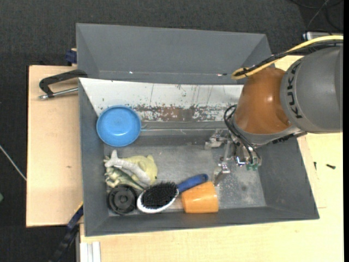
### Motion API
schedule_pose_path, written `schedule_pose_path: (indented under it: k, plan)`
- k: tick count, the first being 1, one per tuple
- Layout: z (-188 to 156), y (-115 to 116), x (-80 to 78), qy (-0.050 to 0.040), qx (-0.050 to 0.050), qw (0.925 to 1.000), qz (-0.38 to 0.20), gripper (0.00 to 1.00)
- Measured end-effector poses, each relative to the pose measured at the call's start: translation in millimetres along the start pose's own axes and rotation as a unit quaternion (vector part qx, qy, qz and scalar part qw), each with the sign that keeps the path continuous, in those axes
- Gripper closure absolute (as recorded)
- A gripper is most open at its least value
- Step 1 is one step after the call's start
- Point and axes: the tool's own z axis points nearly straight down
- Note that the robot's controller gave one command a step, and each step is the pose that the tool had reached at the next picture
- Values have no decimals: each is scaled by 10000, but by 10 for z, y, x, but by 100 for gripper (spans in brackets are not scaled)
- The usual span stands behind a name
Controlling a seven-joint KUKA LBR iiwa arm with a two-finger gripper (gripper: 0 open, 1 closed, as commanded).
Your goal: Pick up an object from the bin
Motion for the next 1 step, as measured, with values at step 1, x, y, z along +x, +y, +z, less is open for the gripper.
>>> schedule_pose_path:
  k: [1]
  plan:
    - [73,211,481,51,0,9929,-1187,0]
